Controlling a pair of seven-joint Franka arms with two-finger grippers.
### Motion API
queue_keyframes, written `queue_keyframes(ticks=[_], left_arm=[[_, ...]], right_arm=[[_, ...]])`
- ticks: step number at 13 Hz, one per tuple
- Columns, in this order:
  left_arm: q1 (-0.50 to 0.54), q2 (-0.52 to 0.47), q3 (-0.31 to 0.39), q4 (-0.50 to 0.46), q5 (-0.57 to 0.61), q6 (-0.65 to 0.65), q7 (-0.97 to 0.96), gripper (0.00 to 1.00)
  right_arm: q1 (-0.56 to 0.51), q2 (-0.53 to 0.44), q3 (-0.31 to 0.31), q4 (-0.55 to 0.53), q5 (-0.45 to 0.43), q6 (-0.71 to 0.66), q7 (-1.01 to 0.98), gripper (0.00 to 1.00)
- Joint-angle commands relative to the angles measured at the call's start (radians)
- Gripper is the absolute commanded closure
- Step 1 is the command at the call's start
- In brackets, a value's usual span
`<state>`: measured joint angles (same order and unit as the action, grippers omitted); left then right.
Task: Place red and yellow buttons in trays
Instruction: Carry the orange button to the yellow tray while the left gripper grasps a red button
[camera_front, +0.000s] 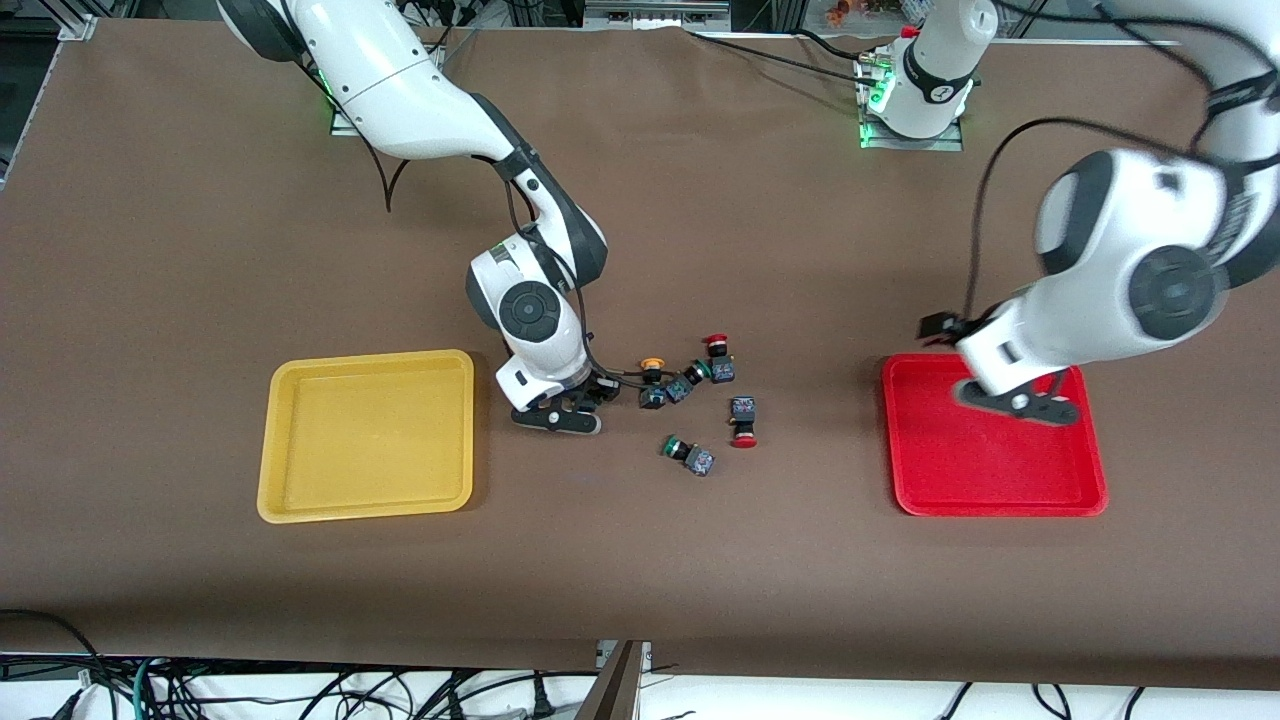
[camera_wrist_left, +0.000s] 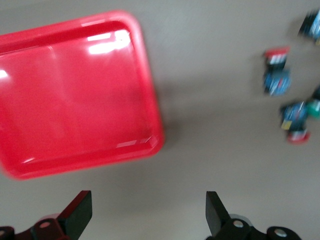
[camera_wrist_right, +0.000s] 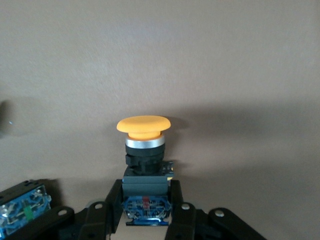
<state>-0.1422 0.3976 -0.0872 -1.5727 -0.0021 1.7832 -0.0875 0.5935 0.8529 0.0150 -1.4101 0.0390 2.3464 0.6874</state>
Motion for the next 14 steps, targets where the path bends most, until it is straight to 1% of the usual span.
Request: queue_keyframes(ticks=[1,4,5,7,8,10,11,13,14], left_arm=[[-0.088,0.088,0.009,0.025,-0.015,0.131,-0.159,0.00],[-0.184,0.193,0.010,0.016,-0.012,0.312,-0.277,0.00],[-0.207,0.226,0.011,0.016,0.002,0.341,-0.312,0.00],[-0.227,0.289,0.011,0.014,0.004,0.422,-0.322,0.00],[-0.246,0.309,0.011,0.016,0.002,0.468,-0.324,0.00],[-0.266,0.342,0.011,0.014,0.002,0.548,-0.360,0.00],[-0.278,0.357,0.011,0.014,0.004,0.567,-0.379,0.00],[-0.290,0.386,0.012,0.014,0.004,0.629,-0.374,0.00],[-0.292,0.400,0.012,0.016,0.005,0.643,-0.373,0.18]], right_arm=[[-0.062,-0.072,-0.004,0.005,0.002,-0.100,-0.154,1.00],[-0.176,-0.149,-0.013,-0.003,0.013,-0.269,-0.377,1.00],[-0.219,-0.156,-0.020,-0.003,0.015,-0.329,-0.440,1.00],[-0.303,-0.172,-0.024,-0.006,0.012,-0.406,-0.540,1.00],[-0.340,-0.172,-0.033,-0.007,0.010,-0.430,-0.607,1.00],[-0.443,-0.169,-0.038,-0.045,0.013,-0.424,-0.760,1.00],[-0.493,-0.166,-0.040,-0.059,0.013,-0.423,-0.829,1.00],[-0.569,-0.155,-0.038,-0.078,0.013,-0.417,-0.916,1.00],[-0.584,-0.144,-0.038,-0.090,0.013,-0.411,-0.925,1.00]])
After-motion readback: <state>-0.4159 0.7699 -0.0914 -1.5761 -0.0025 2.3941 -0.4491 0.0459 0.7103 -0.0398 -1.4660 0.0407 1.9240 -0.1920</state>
